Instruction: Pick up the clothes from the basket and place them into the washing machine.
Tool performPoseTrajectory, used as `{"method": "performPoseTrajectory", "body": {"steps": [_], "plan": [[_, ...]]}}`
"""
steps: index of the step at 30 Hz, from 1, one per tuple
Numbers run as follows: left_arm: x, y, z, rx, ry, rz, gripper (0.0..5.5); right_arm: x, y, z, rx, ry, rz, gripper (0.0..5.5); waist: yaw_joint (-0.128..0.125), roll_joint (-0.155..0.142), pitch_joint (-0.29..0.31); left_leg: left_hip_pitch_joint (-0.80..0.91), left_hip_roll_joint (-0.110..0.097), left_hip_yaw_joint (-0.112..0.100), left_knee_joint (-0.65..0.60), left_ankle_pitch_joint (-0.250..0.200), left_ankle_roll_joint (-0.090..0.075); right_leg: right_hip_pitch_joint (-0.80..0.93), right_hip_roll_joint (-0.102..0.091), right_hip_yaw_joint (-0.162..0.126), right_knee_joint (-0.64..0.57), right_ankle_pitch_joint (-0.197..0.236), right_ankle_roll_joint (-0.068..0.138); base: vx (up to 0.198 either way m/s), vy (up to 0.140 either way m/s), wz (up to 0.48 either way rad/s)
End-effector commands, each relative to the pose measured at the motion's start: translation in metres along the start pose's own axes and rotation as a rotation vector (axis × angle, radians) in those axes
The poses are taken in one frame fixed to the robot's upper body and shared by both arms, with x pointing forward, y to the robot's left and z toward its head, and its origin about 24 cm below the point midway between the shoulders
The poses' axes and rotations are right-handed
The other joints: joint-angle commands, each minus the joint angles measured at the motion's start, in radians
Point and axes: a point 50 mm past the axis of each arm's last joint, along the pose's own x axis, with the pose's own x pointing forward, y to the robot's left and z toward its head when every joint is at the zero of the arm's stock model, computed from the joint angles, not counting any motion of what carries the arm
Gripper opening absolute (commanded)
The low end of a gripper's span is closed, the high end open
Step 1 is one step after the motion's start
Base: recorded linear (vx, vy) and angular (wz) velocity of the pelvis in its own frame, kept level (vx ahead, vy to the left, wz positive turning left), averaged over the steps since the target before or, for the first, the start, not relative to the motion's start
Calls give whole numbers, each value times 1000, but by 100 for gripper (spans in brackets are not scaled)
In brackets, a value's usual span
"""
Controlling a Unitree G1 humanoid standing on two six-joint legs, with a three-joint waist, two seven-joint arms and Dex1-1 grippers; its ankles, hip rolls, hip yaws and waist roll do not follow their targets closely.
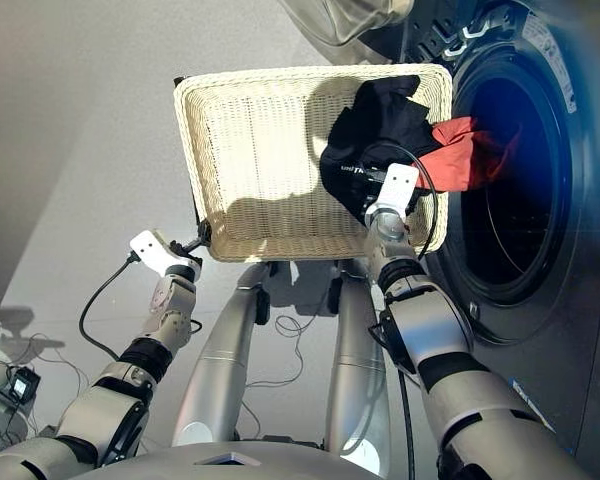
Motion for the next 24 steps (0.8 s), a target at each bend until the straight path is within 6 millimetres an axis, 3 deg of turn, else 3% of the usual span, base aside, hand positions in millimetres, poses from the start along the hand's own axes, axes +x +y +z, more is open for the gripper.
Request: {"method": "performPoseTrajectory", "body": {"steps": [1, 9, 14, 15, 24], "plan": [[-1, 15, 19, 25, -76, 17, 550, 3, -5, 13, 88, -45, -22, 0, 0, 31, -5, 33, 0, 14, 76, -120, 27, 79, 6, 12, -53, -26, 88, 0, 0, 0], [-7, 25, 11, 28, -57, 56, 550, 0, -8, 21, 156, -132, -55, 0, -20, 26, -17, 97, 5, 27, 22, -111, 23, 139, 14, 24, -122, 0, 94, 0, 0, 0], [-8, 27, 8, 33, -48, 63, 550, -3, -7, 15, 124, -144, -31, 0, -30, 15, -17, 135, 5, 30, -24, -95, 19, 177, 18, 28, -174, 19, 99, 0, 0, 0], [-7, 25, 9, 40, -50, 50, 550, -3, -6, 11, 81, -128, 1, 550, -31, 11, -15, 144, 7, 30, -41, -85, 16, 188, 15, 24, -197, 25, 101, 0, 0, 0], [-2, 27, 13, 40, -40, 60, 550, 0, 0, 11, -162, -96, 64, 550, -21, 13, -16, 94, 4, 16, -2, -98, 21, 145, 22, 23, -153, 4, 93, 0, 0, 0]]}}
